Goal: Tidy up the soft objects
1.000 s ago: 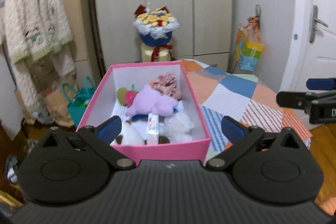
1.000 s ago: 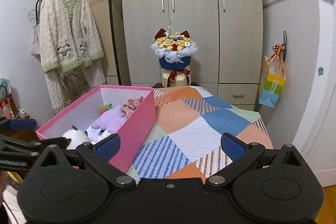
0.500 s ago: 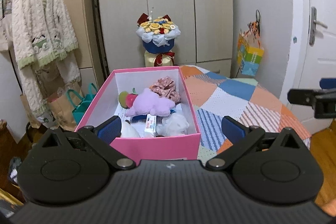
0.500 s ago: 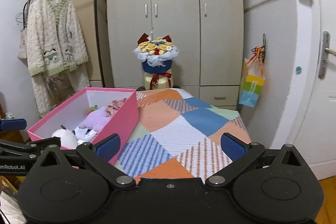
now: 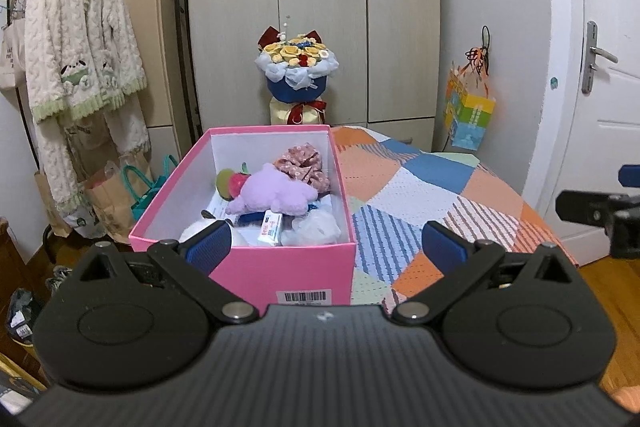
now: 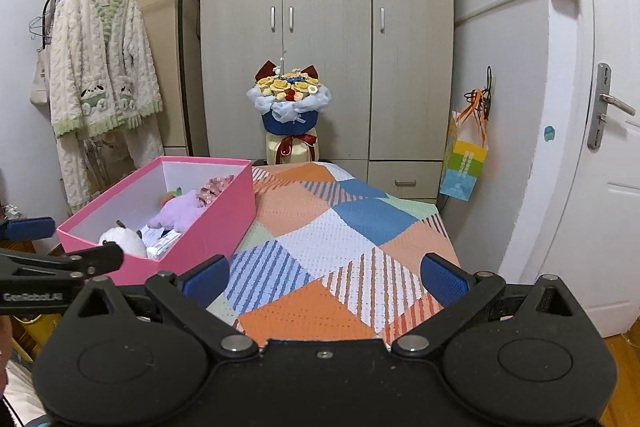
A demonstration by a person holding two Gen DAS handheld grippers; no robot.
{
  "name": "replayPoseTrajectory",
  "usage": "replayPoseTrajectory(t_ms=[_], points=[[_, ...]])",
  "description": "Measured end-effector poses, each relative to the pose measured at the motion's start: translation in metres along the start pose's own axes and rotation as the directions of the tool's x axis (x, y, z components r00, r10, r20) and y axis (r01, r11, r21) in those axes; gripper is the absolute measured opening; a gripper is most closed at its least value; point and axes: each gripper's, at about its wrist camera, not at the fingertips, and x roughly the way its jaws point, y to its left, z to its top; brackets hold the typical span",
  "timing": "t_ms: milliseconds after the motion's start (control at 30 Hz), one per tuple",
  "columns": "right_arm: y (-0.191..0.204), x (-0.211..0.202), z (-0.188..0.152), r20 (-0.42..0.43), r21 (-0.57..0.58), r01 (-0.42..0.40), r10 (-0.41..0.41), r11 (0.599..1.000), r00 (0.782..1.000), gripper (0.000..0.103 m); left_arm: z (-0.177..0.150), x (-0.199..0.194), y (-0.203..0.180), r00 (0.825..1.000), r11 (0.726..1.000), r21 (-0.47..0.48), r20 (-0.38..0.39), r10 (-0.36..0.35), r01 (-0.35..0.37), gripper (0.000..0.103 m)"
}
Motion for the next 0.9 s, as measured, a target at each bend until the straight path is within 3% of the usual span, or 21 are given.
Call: replayPoseTrajectory(t_ms=[500, 900], points=[[0.008, -0.011, -0.009, 0.034, -0.031, 0.046, -0.045, 0.998, 0.998, 0.103, -0.009, -0.012, 0.003, 0.997, 0.998, -0.006, 0.048, 0.067, -0.067, 0.103], [0.010, -0.011, -0.017, 0.044, -0.037, 0.073, -0.072, 0.997, 0.996, 0.103, -0.015, -0.009, 0.001, 0.996, 0.997, 0.011, 0.055, 0.077, -0.077, 0.103]])
